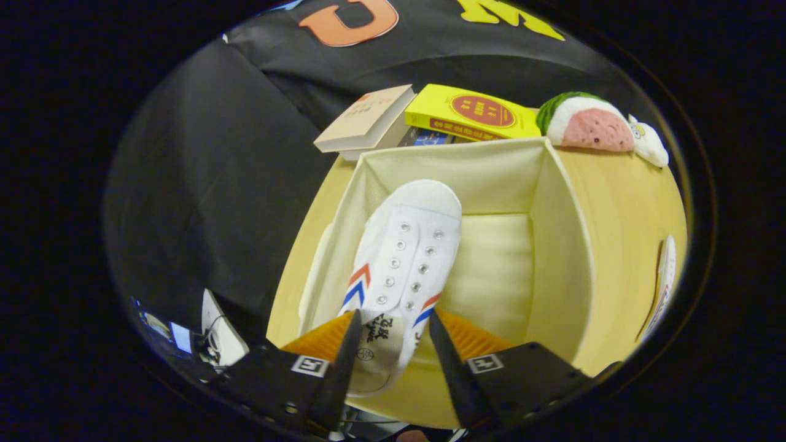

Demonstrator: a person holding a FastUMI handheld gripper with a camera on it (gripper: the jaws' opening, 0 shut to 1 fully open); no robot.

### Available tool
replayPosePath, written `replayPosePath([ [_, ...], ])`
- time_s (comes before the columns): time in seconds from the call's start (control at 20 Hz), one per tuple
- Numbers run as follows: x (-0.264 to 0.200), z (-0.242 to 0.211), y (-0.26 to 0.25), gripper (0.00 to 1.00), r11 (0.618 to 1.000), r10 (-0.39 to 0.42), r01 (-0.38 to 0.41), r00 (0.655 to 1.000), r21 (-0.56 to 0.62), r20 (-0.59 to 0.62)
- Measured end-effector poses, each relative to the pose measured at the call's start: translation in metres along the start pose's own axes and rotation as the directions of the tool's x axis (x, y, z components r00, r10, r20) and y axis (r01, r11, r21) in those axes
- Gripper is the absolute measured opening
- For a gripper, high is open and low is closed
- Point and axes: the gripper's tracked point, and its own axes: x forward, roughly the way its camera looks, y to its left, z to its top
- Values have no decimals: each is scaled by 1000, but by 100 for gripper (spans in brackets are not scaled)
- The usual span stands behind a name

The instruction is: Open the storage box then place both shoes into the box .Put the left shoe in first, then the right shoe, with the right side of both shoes facing outward in a uniform manner.

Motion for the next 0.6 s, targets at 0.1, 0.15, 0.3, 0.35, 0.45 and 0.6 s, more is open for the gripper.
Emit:
replayPosePath([
  [0.1, -4, 2, -7, 88, 1000, 0, -1, 1000, 27, 17],
  [0.15, -8, 3, -11, 92, 999, -2, 1, 1000, 34, 28],
  [0.3, -30, 12, -22, 92, 999, 2, -5, 996, 33, 86],
  [0.35, -39, 15, -26, 89, 1000, -7, 5, 994, 21, 110],
  [0.45, -65, 24, -34, 93, 999, -19, 27, 983, -42, 182],
  [0.6, -107, 35, -40, 93, 989, -22, 66, 952, -136, 306],
])
